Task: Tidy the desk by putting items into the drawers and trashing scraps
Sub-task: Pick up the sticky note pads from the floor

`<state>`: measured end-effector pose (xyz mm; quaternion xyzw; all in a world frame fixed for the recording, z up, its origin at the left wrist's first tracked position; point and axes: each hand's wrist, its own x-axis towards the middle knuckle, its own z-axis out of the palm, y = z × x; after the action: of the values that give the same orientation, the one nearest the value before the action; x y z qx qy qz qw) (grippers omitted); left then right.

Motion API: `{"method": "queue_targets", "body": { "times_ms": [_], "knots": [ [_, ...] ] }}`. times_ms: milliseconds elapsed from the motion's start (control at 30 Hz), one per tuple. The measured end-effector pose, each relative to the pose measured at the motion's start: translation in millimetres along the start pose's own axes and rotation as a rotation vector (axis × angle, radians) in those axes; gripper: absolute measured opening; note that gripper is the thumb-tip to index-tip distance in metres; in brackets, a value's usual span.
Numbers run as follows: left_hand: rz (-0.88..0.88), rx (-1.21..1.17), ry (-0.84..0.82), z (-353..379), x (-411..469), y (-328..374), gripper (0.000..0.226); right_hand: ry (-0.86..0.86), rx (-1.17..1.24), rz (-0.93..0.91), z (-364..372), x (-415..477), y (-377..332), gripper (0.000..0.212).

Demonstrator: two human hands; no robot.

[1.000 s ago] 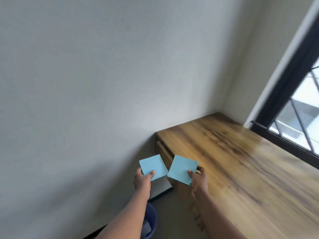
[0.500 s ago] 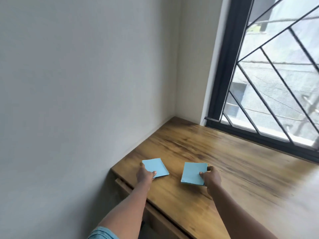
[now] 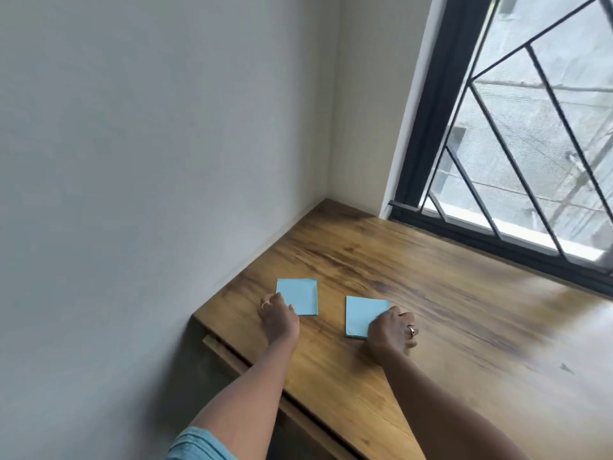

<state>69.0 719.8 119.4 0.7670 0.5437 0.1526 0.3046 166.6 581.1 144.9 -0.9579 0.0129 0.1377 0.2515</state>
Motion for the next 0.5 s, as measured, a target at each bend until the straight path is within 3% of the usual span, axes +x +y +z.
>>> {"method": "queue_targets", "body": {
  "times_ms": [133,500],
  "knots": [
    [0.004,-0.038,0.074,-3,-33,-15,0.036,0.008,-0.098,-0.141,8,-25,8,0.035],
    [-0.248,-0.206,0.332,-6,-201,-99,0.046,-0.167,-0.253,-0.977,33,-158,91,0.031]
  ]
}}
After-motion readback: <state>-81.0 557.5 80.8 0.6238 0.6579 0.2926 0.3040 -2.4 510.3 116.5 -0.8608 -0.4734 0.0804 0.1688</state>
